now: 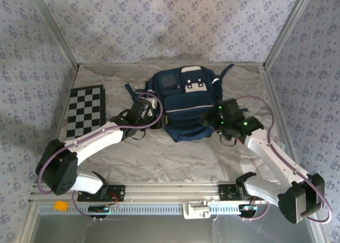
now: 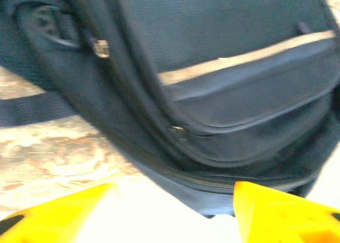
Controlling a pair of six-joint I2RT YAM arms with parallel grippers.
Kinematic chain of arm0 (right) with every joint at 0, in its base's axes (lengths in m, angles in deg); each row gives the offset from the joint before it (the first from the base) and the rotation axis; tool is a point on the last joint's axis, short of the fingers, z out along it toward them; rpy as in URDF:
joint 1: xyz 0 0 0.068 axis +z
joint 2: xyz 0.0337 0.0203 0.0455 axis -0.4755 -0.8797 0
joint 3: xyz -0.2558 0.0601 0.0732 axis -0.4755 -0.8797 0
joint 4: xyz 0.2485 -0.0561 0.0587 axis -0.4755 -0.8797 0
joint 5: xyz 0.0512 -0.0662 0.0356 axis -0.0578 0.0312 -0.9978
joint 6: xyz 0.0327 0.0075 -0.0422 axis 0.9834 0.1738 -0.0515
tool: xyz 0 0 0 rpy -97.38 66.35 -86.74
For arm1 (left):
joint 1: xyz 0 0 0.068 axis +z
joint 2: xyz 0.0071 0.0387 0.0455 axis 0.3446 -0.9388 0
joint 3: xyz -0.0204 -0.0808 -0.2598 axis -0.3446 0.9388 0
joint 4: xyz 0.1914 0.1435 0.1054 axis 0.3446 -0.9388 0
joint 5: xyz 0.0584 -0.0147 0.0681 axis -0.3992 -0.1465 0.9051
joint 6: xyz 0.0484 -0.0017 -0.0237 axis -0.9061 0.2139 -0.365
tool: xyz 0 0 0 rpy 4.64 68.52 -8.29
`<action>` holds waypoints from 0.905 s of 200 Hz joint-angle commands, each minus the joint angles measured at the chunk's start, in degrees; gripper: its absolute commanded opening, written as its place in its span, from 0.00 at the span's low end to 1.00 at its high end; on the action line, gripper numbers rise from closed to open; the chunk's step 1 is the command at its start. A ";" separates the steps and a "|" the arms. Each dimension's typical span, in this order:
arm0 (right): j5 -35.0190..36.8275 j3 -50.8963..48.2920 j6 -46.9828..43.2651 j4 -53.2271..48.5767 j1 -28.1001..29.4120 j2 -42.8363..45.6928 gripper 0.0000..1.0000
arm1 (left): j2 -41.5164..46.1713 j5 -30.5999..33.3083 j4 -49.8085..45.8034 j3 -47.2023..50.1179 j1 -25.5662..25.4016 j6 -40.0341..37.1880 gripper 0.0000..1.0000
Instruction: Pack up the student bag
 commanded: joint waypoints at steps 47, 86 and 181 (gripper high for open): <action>7.19 -1.74 -12.63 0.33 -22.73 -9.42 1.00 | -10.54 1.84 0.50 -14.14 -10.77 8.48 0.59; 10.08 -2.10 -13.13 3.79 -26.95 -16.47 1.00 | -16.07 1.08 1.57 -19.10 -13.53 10.05 0.59; 8.44 -2.85 -13.13 8.46 -36.58 -25.74 1.00 | -20.64 -0.11 1.22 -22.57 -14.45 11.70 0.61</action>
